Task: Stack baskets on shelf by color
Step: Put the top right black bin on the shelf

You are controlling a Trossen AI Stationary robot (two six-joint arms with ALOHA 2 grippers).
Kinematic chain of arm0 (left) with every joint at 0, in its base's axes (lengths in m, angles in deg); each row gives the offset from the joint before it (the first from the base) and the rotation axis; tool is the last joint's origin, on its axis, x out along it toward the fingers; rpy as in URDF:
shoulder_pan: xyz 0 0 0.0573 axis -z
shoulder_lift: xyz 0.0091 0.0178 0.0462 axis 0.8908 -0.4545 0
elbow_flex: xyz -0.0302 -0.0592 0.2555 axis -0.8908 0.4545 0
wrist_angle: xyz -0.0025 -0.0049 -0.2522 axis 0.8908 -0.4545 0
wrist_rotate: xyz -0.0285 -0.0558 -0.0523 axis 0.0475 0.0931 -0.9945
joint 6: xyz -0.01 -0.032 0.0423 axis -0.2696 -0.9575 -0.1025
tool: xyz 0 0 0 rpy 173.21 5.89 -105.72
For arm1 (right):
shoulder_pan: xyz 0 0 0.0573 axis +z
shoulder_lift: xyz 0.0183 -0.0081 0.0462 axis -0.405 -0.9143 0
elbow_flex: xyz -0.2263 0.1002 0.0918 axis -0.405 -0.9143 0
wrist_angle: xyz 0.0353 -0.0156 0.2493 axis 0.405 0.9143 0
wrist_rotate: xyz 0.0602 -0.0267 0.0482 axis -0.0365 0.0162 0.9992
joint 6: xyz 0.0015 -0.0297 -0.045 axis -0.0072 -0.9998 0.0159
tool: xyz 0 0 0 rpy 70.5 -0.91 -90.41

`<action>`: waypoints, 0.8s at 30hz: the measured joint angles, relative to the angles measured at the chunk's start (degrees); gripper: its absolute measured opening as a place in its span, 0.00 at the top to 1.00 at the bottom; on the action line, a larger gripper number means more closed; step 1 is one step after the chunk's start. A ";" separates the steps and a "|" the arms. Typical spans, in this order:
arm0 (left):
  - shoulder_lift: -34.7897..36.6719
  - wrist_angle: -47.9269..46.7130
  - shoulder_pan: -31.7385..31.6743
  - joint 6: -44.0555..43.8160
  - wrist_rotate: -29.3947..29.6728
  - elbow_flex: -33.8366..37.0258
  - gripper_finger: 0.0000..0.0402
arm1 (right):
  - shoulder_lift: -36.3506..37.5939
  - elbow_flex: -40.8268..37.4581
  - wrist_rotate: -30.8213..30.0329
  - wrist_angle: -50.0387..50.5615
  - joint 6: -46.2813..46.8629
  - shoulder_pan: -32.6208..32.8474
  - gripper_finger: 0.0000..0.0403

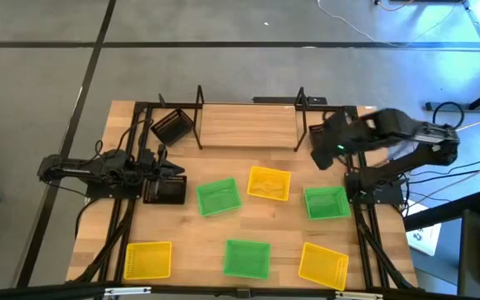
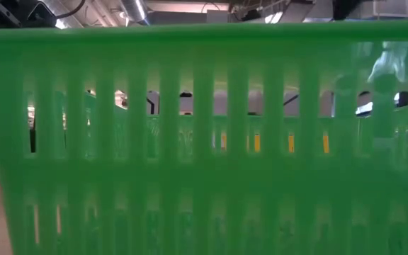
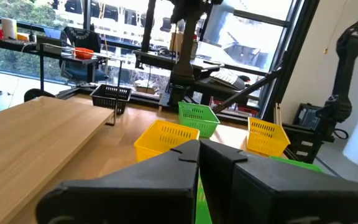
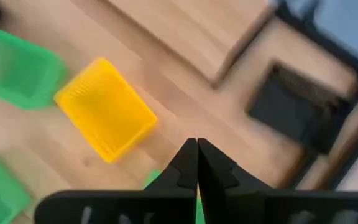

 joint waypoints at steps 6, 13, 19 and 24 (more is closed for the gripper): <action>0.01 0.02 0.02 0.00 0.00 0.01 0.99 | -1.53 -4.60 9.65 -2.31 -7.17 -7.82 1.00; 0.02 0.00 0.02 0.01 0.00 0.02 0.99 | -1.17 -11.54 18.68 -2.39 -20.77 -12.12 1.00; 0.01 0.17 0.00 0.01 0.14 0.01 0.99 | -1.17 -18.50 24.02 -2.98 -27.67 -12.34 1.00; 0.00 1.91 0.02 -0.57 1.17 -0.06 0.99 | -1.19 -22.99 24.11 -6.61 -26.45 -12.33 0.98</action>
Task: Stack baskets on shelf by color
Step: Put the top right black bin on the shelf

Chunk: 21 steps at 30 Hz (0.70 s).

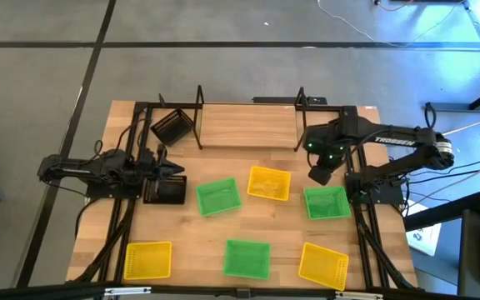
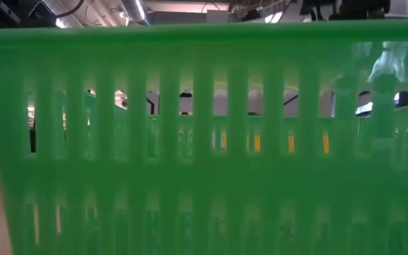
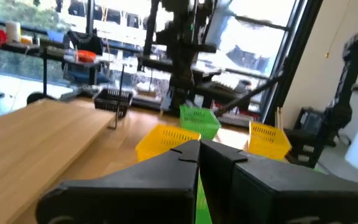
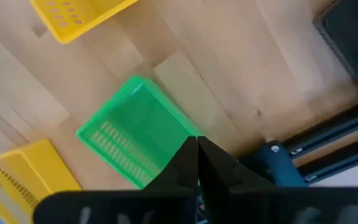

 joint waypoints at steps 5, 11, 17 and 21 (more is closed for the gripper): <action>-0.09 -2.28 -0.01 -1.11 0.78 -2.87 0.99 | -0.04 -2.12 -0.27 -3.73 -0.18 -0.14 0.95; -0.49 -7.39 -0.02 -5.26 2.06 -6.04 0.99 | -0.17 -2.23 -0.92 -6.80 -0.68 -1.66 0.85; -4.64 -12.53 -0.02 -5.54 2.24 -11.73 0.99 | -0.20 -2.23 -3.69 -7.77 -0.30 -4.72 0.73; -10.04 -16.17 -0.02 -6.03 3.77 -16.24 0.99 | -0.21 -2.23 -5.30 -8.43 1.97 -8.63 0.72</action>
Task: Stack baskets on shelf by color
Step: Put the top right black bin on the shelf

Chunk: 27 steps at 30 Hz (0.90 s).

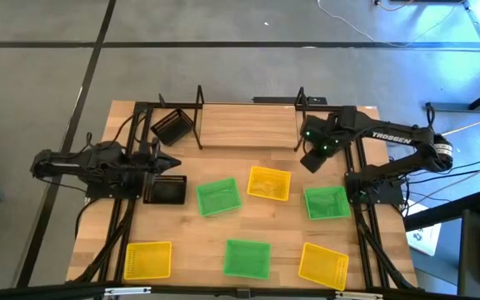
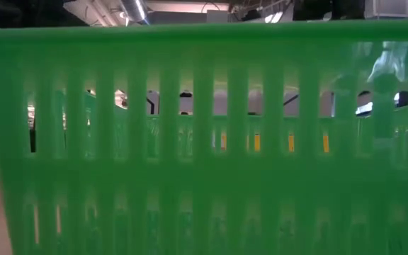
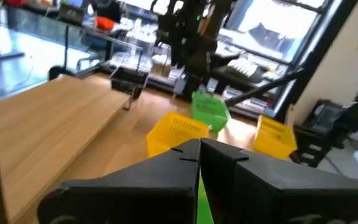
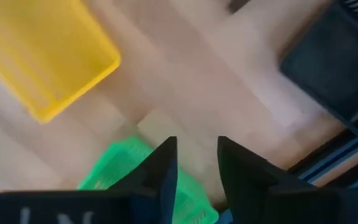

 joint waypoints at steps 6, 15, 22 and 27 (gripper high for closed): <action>-8.33 -0.05 0.01 -1.38 0.61 -5.29 0.99 | -1.53 0.00 -1.22 -0.61 0.93 -7.21 0.71; -16.08 -0.27 0.02 -0.80 0.59 -11.48 0.99 | -3.54 -3.10 -1.91 -0.07 -18.78 -13.02 0.71; -19.89 -5.98 0.00 -0.58 -0.11 -16.99 0.99 | -3.57 -14.26 -3.45 -8.95 -24.88 -17.03 0.71; -21.21 -7.29 0.02 -0.88 0.01 -19.47 0.99 | -3.57 -18.13 -9.14 -14.74 -31.59 -17.03 0.71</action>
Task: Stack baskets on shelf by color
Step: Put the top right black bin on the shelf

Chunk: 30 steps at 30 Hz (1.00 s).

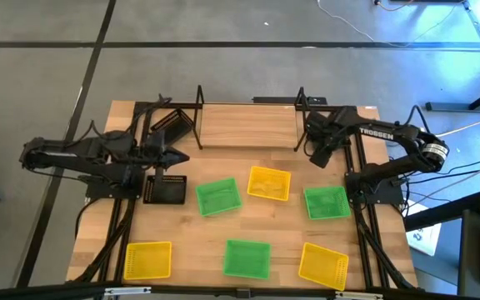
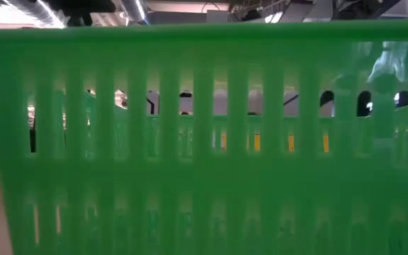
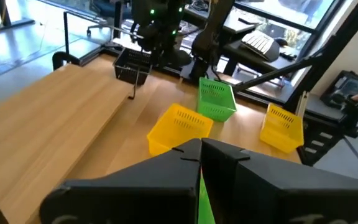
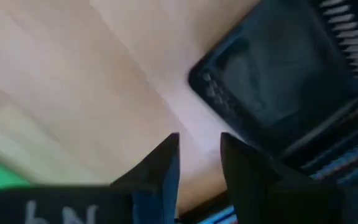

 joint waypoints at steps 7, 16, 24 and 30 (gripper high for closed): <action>-2.98 -8.24 0.00 -0.20 2.55 -5.16 0.99 | 0.00 -1.06 -5.26 -4.05 -8.90 -0.02 0.71; -7.65 -12.48 -0.02 0.25 2.69 -11.06 0.99 | -0.02 -1.10 -3.86 -4.35 -17.70 -0.43 0.71; -8.68 -12.65 -0.02 0.45 2.71 -11.48 0.99 | -0.13 -5.61 -5.31 -9.83 -19.40 -1.27 0.71; -8.68 -12.63 -0.01 0.24 2.71 -11.48 0.99 | -0.13 -8.42 -5.63 -15.59 -19.65 -1.29 0.71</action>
